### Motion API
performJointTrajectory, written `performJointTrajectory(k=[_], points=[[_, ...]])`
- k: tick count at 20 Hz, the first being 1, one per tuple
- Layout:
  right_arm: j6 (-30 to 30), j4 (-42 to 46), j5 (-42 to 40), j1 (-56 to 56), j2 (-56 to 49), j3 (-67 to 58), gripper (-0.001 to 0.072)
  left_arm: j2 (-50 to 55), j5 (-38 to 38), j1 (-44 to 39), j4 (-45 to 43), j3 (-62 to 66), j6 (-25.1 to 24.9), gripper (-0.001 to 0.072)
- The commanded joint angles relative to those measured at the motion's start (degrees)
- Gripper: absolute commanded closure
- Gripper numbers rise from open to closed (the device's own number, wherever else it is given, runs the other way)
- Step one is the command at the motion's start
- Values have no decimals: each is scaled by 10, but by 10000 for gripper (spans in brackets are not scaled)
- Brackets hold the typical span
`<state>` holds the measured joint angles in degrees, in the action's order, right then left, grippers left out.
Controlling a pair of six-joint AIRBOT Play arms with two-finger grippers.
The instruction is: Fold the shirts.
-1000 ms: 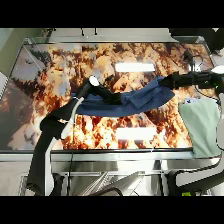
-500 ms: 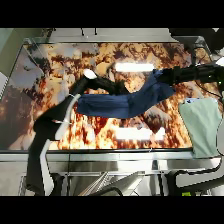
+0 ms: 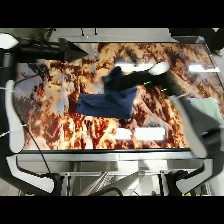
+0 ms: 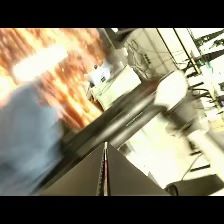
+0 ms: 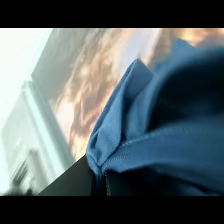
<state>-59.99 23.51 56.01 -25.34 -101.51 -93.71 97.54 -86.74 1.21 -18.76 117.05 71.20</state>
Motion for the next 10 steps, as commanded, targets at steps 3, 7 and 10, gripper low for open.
performJointTrajectory(k=[3, 7, 10], points=[[92, -69, -371, -217, -143, -1, 141, -31, -93, 33, 4, -25, -28, 690], [90, -68, -272, -163, -115, -1, 146, -32, -102, 30, 4, -95, -33, 690], [84, -56, -103, -74, -44, -1, 312, -32, -108, 31, 5, -109, -33, 690]])
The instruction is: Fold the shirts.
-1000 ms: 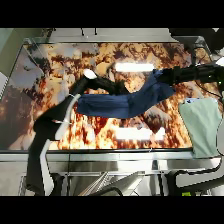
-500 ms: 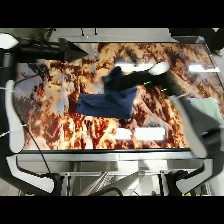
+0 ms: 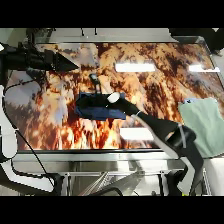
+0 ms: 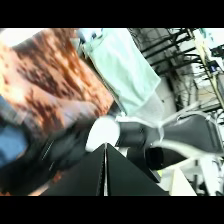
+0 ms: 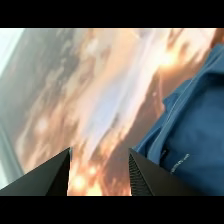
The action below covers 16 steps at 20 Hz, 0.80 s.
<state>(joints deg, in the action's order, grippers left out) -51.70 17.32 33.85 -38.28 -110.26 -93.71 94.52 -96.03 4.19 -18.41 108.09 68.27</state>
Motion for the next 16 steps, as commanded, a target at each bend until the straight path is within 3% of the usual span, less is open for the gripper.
performJointTrajectory(k=[1, 4, 7, 11, 16], points=[[-33, 34, 165, 91, 72, -1, 312, -5, -20, 2, 3, -20, -3, 690], [-186, 198, 278, 194, 143, 0, 311, -22, -30, 2, 3, -20, -3, 690], [-269, 312, 381, 284, 156, 7, 312, -43, -31, 1, 0, -20, -12, 690], [-281, 329, 369, 340, 135, 91, 312, -58, -46, 1, 0, -20, -12, 690], [-257, 294, 346, 311, 56, 132, 311, -63, -60, 1, 0, -20, -12, 690]])
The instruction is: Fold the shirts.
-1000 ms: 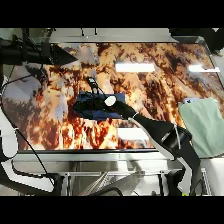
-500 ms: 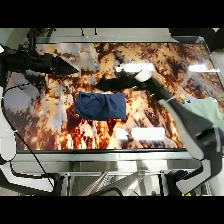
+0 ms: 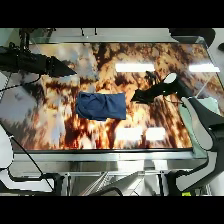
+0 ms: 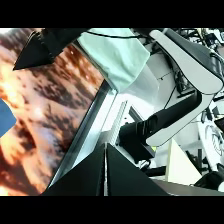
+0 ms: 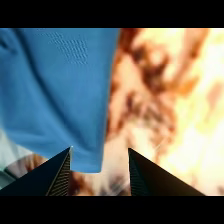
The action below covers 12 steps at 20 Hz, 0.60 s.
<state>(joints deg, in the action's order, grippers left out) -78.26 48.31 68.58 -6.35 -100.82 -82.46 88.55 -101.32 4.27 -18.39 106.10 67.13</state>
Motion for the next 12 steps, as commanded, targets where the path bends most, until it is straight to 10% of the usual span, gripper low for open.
performJointTrajectory(k=[1, 9, 11, 12], points=[[26, -49, -9, -20, -55, 19, 311, -3, -7, 0, 0, 0, -1, 690], [96, -177, -71, -77, -94, 19, 362, -3, -3, 0, 0, 0, -3, 690], [133, -214, -68, -77, -92, 18, 695, -3, -3, 0, 0, 0, -3, 690], [137, -216, -63, -76, -86, 14, 696, -3, -3, 0, 0, 0, -3, 690]])
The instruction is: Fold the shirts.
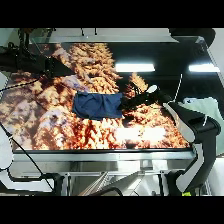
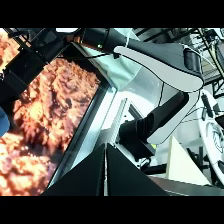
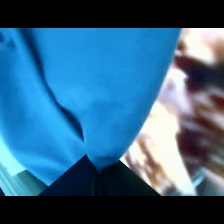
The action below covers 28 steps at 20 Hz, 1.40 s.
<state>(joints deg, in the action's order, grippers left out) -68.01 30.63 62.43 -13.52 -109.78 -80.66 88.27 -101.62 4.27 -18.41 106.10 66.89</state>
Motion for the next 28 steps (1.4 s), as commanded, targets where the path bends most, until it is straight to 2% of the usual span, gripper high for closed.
performJointTrajectory(k=[1, 5, 9, 12, 16, 19, 22, 24, 25, 27, 28], points=[[36, -38, 8, -1, 14, -10, 696, 0, -3, 0, 0, 0, 0, 690], [13, -27, 62, 49, 117, -45, 696, 0, -15, 0, 0, 0, 0, 690], [-43, -28, 61, 143, 256, -110, 696, 0, -18, 0, 0, 0, 0, 690], [-89, -27, 33, 229, 319, -173, 696, 0, -17, 0, 0, 0, 0, 689], [-118, -26, -1, 374, 315, -231, 696, 0, -11, 0, 0, 0, 0, 690], [-137, -27, 18, 495, 281, -266, 696, 0, 2, 0, 0, 0, -1, 690], [-139, -26, 92, 586, 266, -298, 696, 0, 4, 0, 0, 0, -13, 690], [-140, -20, 183, 630, 268, -301, 696, 0, 13, 0, 0, 0, -20, 690], [-167, 4, 242, 646, 269, -301, 696, 0, 18, 0, 0, 0, -20, 690], [-243, 133, 387, 664, 278, -301, 697, 0, 23, 0, 0, 0, -24, 690], [-258, 218, 435, 669, 287, -300, 697, 0, 23, 0, 0, 0, -30, 690]])
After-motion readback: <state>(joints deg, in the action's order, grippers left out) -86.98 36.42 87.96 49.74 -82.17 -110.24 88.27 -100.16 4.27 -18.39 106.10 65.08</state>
